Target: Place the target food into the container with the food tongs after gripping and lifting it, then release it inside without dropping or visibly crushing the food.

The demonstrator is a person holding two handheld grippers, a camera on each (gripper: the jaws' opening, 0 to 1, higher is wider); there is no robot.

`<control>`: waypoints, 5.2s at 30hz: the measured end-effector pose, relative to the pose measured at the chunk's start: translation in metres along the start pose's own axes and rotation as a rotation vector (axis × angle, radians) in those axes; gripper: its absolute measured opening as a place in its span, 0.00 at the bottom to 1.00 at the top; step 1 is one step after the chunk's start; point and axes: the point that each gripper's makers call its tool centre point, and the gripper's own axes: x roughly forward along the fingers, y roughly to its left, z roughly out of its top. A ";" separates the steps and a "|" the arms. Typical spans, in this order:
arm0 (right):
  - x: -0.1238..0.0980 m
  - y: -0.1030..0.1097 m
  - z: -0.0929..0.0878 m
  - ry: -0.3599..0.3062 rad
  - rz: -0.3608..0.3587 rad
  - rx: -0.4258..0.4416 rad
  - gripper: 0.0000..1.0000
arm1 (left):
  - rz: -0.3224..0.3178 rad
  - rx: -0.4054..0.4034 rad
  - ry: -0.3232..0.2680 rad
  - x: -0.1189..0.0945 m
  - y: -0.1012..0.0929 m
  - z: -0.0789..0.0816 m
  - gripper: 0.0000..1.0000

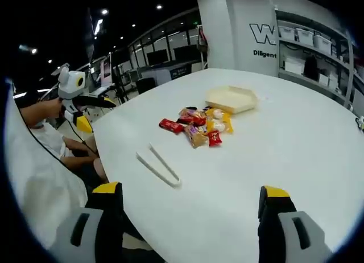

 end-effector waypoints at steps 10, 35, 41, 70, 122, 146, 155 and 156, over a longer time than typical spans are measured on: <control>0.003 0.004 0.001 -0.005 0.012 0.000 0.99 | -0.001 -0.007 -0.002 -0.003 0.001 -0.001 0.99; 0.003 0.006 -0.002 0.002 0.014 -0.002 0.99 | -0.006 0.001 0.018 -0.003 -0.001 -0.005 0.98; 0.003 0.005 -0.002 0.002 0.014 -0.002 0.99 | -0.005 -0.001 0.016 -0.003 -0.001 -0.004 0.98; 0.008 0.010 -0.005 -0.005 0.031 -0.011 0.97 | -0.066 0.022 0.009 0.009 -0.018 -0.003 0.87; 0.068 0.037 -0.022 0.006 0.097 -0.032 0.76 | -0.288 0.188 0.085 0.086 -0.071 -0.025 0.35; 0.087 0.042 -0.023 0.024 0.114 -0.051 0.70 | -0.310 0.272 0.135 0.110 -0.072 -0.033 0.24; 0.088 0.042 -0.023 0.024 0.114 -0.049 0.70 | -0.318 0.317 0.147 0.116 -0.070 -0.037 0.18; 0.088 0.042 -0.023 0.023 0.114 -0.049 0.70 | -0.316 0.318 0.149 0.117 -0.070 -0.037 0.18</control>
